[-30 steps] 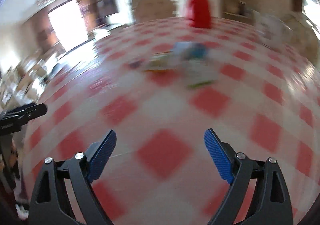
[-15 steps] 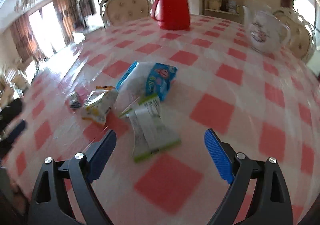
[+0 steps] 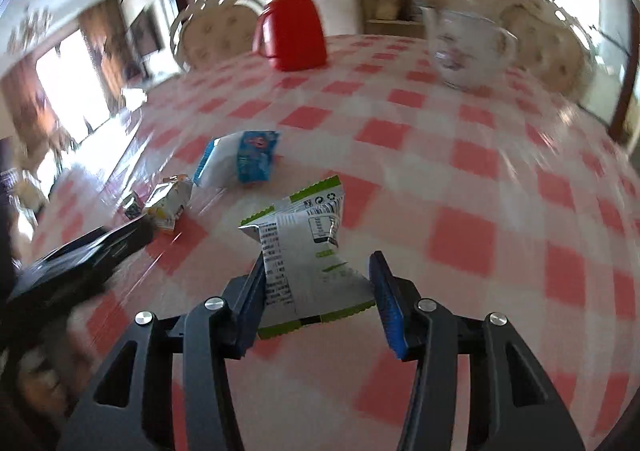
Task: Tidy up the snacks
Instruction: 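Grasp the white-green packet with the right gripper while the left grasps the yellow-orange snack bag, then carry the white-green packet and yellow-orange bag over the lavender box with both grippers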
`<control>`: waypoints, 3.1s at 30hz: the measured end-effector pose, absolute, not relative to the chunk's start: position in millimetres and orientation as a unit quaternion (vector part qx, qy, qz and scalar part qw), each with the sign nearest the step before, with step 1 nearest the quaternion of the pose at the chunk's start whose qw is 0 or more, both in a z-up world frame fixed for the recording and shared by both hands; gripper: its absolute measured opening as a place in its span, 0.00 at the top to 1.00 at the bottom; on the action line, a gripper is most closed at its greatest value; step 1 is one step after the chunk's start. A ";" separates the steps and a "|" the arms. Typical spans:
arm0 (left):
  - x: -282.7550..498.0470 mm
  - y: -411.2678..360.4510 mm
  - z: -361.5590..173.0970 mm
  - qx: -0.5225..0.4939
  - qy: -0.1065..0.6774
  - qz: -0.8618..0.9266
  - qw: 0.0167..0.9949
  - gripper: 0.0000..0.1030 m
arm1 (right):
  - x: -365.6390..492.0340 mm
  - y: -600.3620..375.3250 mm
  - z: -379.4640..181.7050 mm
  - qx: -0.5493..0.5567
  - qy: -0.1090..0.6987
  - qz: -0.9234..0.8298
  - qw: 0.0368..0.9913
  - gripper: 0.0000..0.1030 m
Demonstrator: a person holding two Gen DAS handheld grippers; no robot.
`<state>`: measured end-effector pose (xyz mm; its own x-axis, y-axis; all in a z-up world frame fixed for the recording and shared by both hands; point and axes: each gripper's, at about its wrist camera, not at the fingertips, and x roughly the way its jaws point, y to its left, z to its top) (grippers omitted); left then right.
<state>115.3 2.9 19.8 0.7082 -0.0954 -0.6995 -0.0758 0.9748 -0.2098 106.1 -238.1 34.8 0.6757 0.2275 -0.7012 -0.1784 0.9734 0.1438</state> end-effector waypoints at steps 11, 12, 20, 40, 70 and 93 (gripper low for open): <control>158.4 -23.1 4.1 -0.028 0.425 -0.028 0.904 1.00 | 75.6 -245.7 45.6 0.071 0.373 0.138 0.915 0.52; 155.4 -21.6 4.9 -0.030 0.422 -0.037 0.905 1.00 | 75.2 -245.4 45.1 0.072 0.374 0.138 0.914 0.52; 138.5 -17.4 14.5 -0.025 0.418 -0.064 0.906 1.00 | 75.7 -252.9 45.6 0.085 0.372 0.132 0.915 0.52; 130.3 -70.1 3.0 0.064 0.426 -0.176 0.885 0.10 | 68.4 -265.3 61.0 0.126 0.357 0.142 0.915 0.49; -4.0 -9.0 36.7 -0.041 0.333 -0.045 0.941 0.47 | 48.2 -235.2 34.8 0.085 0.366 0.141 0.916 0.51; -133.8 97.9 42.6 -0.055 0.332 0.046 0.941 0.47 | -51.7 -104.0 42.5 0.027 0.366 0.294 0.882 0.51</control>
